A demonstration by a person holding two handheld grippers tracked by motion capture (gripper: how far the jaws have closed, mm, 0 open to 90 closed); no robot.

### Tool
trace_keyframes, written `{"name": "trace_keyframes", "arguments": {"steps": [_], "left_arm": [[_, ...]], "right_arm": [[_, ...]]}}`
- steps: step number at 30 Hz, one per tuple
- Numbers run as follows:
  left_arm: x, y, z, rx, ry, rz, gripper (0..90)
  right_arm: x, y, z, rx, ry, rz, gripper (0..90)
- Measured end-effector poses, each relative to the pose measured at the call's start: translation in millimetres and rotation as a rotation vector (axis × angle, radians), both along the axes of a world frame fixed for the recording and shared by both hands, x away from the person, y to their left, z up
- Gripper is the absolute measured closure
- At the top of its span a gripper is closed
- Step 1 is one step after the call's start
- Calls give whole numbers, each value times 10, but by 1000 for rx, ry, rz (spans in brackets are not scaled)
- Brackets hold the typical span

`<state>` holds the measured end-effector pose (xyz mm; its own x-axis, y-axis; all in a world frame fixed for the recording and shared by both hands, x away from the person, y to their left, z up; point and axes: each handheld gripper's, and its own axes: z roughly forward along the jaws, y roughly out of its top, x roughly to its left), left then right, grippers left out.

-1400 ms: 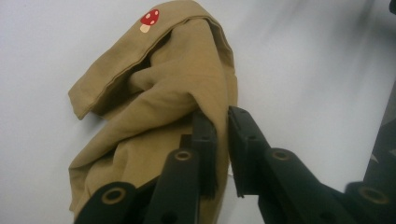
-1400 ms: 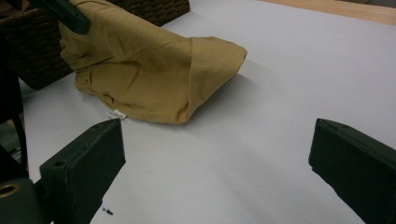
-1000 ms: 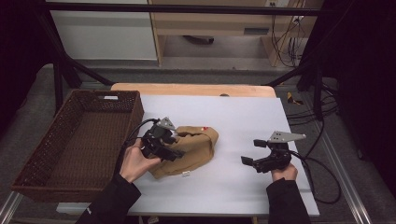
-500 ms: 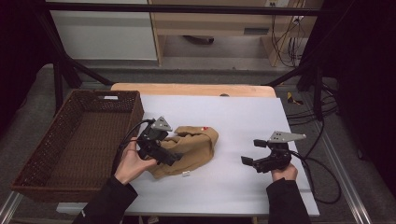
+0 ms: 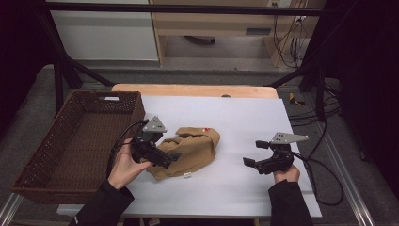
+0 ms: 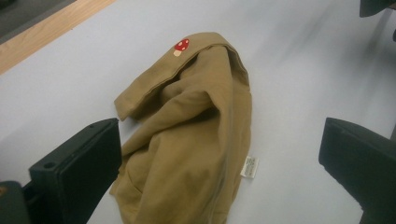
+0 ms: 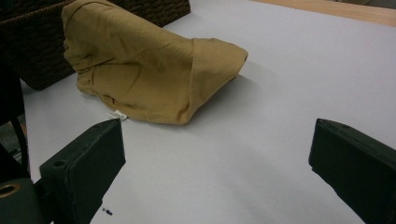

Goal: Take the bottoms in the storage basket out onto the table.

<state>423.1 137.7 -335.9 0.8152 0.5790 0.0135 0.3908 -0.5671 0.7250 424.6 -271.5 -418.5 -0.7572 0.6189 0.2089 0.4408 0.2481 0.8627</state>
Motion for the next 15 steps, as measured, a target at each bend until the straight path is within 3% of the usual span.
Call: {"name": "trace_keyframes", "arguments": {"steps": [5,15], "left_arm": [[-50,55,50,4,-9,-9,0],[-99,329,149,-49,-32,23,0]], "right_arm": [[1,2,-1,0,1,1,43],[0,1,0,2,0,1,43]]}}
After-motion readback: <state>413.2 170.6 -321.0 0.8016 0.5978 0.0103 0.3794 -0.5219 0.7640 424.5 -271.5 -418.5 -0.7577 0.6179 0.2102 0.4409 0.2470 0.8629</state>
